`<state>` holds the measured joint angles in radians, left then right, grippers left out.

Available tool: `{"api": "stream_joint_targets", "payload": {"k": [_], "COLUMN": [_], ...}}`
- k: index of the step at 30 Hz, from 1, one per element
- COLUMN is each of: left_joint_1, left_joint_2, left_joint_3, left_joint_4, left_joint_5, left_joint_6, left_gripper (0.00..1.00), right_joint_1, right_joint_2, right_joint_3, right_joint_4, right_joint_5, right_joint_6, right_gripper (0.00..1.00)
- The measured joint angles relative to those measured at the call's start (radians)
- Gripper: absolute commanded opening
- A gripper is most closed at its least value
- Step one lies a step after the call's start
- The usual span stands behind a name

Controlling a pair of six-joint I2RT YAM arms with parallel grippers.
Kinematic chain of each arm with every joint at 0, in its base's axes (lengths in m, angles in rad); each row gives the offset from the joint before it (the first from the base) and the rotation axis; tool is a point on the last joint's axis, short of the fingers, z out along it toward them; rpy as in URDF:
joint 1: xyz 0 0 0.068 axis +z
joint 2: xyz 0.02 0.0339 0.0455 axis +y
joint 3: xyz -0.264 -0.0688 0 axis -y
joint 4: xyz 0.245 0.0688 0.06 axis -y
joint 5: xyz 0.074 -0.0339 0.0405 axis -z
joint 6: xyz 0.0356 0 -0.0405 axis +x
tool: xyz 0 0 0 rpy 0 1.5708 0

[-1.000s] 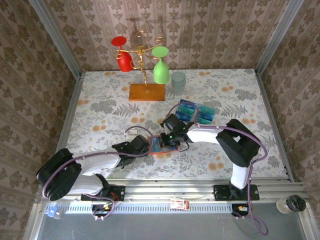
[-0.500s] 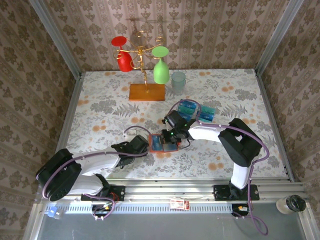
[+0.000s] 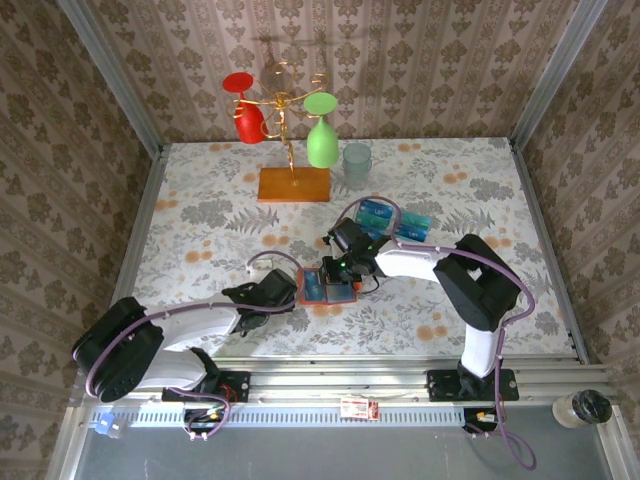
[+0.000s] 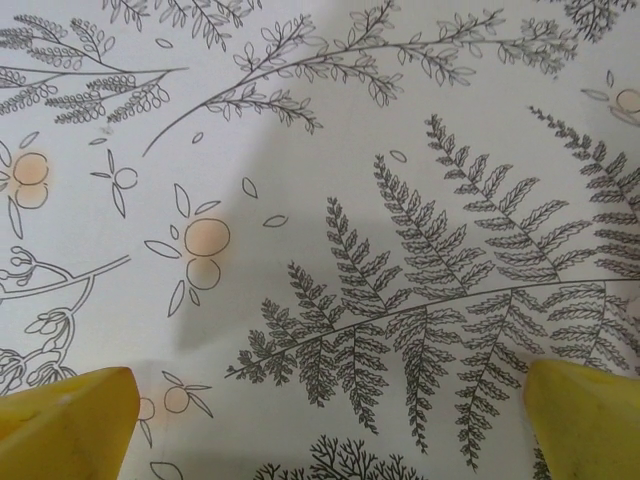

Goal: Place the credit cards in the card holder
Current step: Turn over the card slot at the card holder.

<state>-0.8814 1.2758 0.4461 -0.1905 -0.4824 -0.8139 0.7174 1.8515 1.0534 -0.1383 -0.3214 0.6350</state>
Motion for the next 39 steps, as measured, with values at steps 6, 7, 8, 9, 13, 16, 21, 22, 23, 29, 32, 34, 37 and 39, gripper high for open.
{"api": "stream_joint_targets", "payload": {"k": [6,7,8,9,13,16,21,22,23,29,32,34,37,39], "left_joint_1": [0.006,0.006,0.006,0.006,0.006,0.006,-0.001,-0.005,-0.011,-0.032,-0.034,-0.034,-0.034,-0.034], "left_joint_2": [-0.045,-0.048,-0.051,-0.053,-0.054,-0.051,-0.016,-0.010,-0.004,0.040,0.059,0.067,0.076,0.080], "left_joint_3": [0.001,0.002,0.003,0.004,0.016,0.024,0.043,0.045,0.047,0.048,0.047,0.047,0.047,0.045], "left_joint_4": [-0.006,-0.008,-0.008,-0.008,-0.003,0.009,0.035,0.040,0.045,0.064,0.064,0.064,0.064,0.068], "left_joint_5": [0.006,0.007,0.008,0.010,0.020,0.034,0.046,0.048,0.049,0.051,0.051,0.051,0.048,0.047], "left_joint_6": [0.007,0.007,0.008,0.010,0.015,0.021,0.022,0.022,0.022,0.021,0.021,0.020,0.020,0.019], "left_gripper": [1.00,1.00,1.00,1.00,1.00,1.00,1.00,1.00,1.00,1.00,1.00,1.00,1.00,1.00], "right_joint_1": [0.011,0.013,0.014,0.016,0.017,0.017,0.017,0.017,0.017,0.017,0.017,0.017,0.016,0.016], "right_joint_2": [0.021,0.022,0.023,0.024,0.024,0.024,0.024,0.024,0.024,0.024,0.023,0.021,0.010,0.002], "right_joint_3": [0.000,0.000,0.000,0.000,0.000,0.000,0.000,0.000,0.000,0.000,-0.001,-0.002,-0.011,-0.016], "right_joint_4": [0.019,0.023,0.027,0.029,0.032,0.033,0.034,0.034,0.035,0.037,0.037,0.037,0.036,0.035], "right_joint_5": [-0.005,-0.006,-0.007,-0.008,-0.008,-0.008,-0.008,-0.008,-0.008,-0.008,-0.008,-0.008,-0.007,-0.007], "right_joint_6": [0.010,0.015,0.018,0.020,0.024,0.026,0.030,0.031,0.031,0.034,0.034,0.034,0.033,0.033], "right_gripper": [0.00,0.00,0.00,0.00,0.00,0.00,0.00,0.00,0.00,0.00,0.00,0.00,0.00,0.00]}}
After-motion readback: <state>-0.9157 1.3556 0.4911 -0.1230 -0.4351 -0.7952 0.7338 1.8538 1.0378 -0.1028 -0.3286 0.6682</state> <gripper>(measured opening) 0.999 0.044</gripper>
